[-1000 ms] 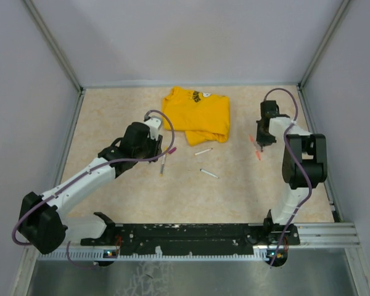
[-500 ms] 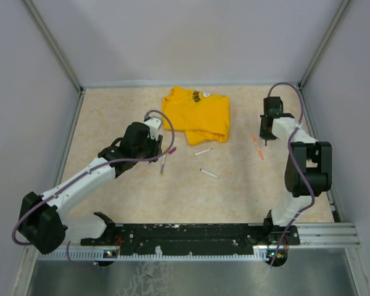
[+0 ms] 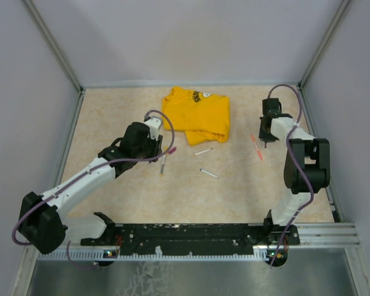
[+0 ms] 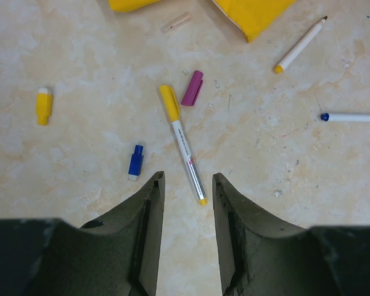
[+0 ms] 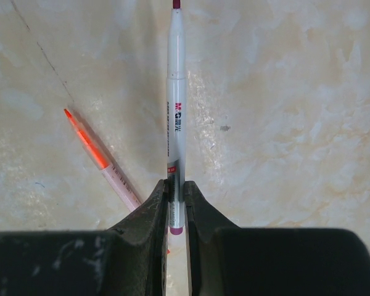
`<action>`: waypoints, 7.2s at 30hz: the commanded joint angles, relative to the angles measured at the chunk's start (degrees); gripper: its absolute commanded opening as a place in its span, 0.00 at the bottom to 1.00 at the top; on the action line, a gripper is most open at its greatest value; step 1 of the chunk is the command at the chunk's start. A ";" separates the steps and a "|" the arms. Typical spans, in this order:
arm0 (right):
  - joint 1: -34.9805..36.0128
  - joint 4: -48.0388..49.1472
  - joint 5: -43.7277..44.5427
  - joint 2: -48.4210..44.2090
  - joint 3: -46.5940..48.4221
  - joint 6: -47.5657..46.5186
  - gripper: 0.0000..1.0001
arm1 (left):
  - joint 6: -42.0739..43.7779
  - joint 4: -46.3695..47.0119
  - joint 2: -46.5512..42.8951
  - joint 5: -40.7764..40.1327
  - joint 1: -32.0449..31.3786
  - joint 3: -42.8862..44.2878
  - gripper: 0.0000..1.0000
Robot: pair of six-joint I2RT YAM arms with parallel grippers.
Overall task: Insert the pens into the pen caps
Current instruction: Pick up the pen from the center of the board, then move the pen cap to the center of the board.
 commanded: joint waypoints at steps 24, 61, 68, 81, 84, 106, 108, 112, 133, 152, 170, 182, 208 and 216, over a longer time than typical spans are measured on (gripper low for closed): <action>28.69 17.07 -10.97 -32.19 -25.30 17.53 0.02 | -8.57 11.59 -13.23 4.01 -0.02 -6.74 0.49; 50.84 69.96 -20.15 -30.81 -35.73 37.78 0.01 | -22.16 23.36 -13.45 17.27 -0.02 -11.16 0.55; 50.97 71.62 -21.57 -29.01 -34.67 38.82 0.01 | -22.95 25.28 -13.69 18.94 -0.03 -12.40 0.57; 51.03 74.69 -23.93 -27.34 -33.39 39.59 0.01 | -23.29 26.33 -12.69 20.38 -0.02 -13.48 0.56; 51.03 75.82 -24.38 -27.36 -33.44 39.13 0.01 | -23.78 26.58 -12.57 21.09 -0.02 -13.79 0.55; 51.02 67.67 -24.80 -31.28 -32.64 29.48 0.23 | -22.12 23.54 -14.50 18.37 -0.07 -12.98 0.04; 51.01 63.14 -24.69 -32.33 -31.88 26.60 0.30 | -21.80 22.63 -15.21 16.77 -0.03 -13.05 0.03; 51.07 55.54 -23.15 -33.73 -30.59 22.51 0.34 | -20.54 20.26 -16.09 13.95 -0.03 -12.69 0.03; 40.47 17.70 -30.59 -12.22 -3.01 -7.77 0.41 | -14.65 3.54 -19.32 3.49 1.73 -5.91 0.00; 40.47 3.97 -38.33 14.80 22.55 -32.84 0.56 | -15.63 0.06 -22.39 3.39 1.82 -6.21 0.00; 40.48 0.06 -41.52 26.73 34.04 -39.21 0.58 | -17.08 -4.99 -28.01 0.38 1.81 -7.35 0.00; 40.47 -2.76 -40.12 29.58 35.55 -39.56 0.53 | -17.73 -5.59 -29.37 -0.62 1.78 -8.60 0.00; 43.31 10.00 -17.85 7.88 10.43 -11.92 0.15 | -17.59 -2.17 -25.42 0.51 1.82 -9.32 0.00; 49.35 13.61 -5.23 -2.89 -5.37 6.40 0.14 | -17.40 0.08 -23.43 1.40 1.82 -9.57 0.00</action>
